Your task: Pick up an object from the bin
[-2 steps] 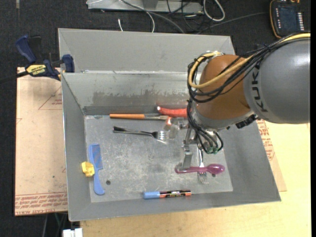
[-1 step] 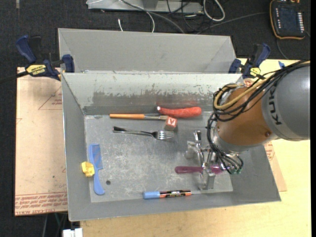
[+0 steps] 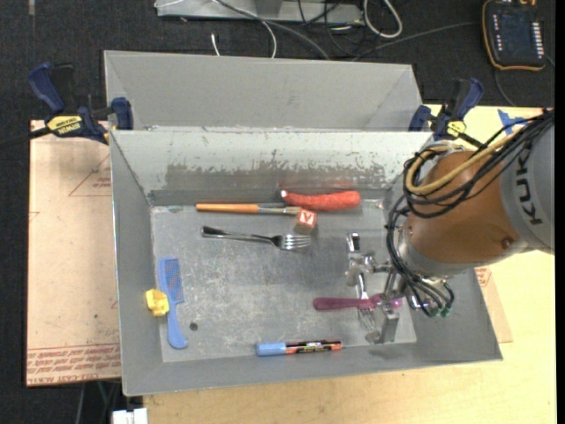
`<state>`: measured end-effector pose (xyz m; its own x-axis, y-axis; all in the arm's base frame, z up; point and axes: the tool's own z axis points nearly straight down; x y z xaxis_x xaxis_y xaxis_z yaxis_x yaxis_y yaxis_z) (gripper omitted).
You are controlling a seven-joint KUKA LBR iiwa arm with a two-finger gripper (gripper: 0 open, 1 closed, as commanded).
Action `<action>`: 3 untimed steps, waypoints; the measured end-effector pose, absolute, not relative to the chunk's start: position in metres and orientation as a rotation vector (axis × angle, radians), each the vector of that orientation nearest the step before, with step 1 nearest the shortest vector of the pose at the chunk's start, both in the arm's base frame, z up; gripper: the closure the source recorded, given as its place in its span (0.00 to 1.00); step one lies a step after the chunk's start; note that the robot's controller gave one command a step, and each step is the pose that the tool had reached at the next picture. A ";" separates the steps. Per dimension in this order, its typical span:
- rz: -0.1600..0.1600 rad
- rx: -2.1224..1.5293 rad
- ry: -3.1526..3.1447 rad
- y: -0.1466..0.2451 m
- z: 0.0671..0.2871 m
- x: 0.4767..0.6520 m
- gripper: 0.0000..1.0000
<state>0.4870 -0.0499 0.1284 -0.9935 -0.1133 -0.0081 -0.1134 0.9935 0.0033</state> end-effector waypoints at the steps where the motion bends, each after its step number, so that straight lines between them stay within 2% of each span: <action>1: 0.008 0.002 3.147 -0.048 0.099 0.526 0.00; 2: 0.004 -0.357 3.112 -0.135 0.070 0.518 0.00; 3: 0.012 -0.118 3.141 -0.043 0.071 0.527 1.00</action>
Offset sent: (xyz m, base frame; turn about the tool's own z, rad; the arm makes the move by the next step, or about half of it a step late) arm 0.0308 -0.0834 -0.0584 -0.1204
